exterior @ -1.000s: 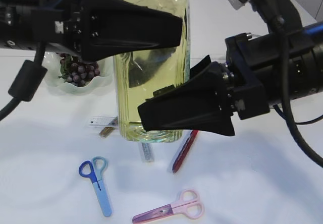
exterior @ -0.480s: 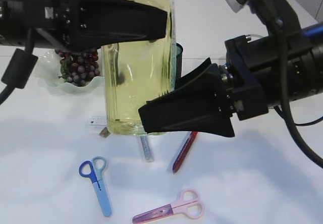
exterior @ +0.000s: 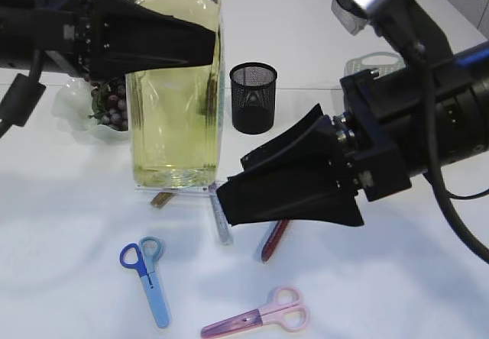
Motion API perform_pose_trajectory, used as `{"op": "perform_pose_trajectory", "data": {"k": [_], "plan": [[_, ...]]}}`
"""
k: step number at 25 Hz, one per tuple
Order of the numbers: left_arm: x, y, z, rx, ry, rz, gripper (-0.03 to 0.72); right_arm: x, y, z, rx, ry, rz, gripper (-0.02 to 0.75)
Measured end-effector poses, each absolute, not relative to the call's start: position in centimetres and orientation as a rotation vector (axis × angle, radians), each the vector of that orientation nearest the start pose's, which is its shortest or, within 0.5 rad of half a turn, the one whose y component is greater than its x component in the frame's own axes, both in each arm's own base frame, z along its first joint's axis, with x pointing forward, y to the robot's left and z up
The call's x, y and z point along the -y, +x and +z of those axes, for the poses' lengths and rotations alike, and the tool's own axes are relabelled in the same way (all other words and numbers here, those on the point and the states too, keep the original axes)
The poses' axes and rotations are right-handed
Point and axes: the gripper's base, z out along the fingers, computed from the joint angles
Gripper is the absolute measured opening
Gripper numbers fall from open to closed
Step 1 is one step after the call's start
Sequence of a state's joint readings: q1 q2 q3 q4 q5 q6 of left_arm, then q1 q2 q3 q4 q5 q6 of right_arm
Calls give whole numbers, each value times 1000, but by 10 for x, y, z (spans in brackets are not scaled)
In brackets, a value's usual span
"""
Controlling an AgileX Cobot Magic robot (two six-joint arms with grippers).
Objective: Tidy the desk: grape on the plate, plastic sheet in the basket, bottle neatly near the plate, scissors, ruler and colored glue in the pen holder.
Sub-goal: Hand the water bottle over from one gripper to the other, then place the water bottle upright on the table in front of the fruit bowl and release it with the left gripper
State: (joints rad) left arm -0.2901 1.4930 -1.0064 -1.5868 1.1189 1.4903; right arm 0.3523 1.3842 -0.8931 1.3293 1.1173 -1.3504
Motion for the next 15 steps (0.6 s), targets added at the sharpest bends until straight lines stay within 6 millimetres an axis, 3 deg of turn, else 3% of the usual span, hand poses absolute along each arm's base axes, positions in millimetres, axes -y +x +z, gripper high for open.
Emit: {"op": "perform_pose_trajectory", "data": {"k": [6,15], "plan": [[159,260,315,-1727,912,-1316,447,-158,211,287,-1997,-1174,1198,645],[157,263,310,-1770,914,-1250,447,-135,219,259,-2489,-984,828,619]]}}
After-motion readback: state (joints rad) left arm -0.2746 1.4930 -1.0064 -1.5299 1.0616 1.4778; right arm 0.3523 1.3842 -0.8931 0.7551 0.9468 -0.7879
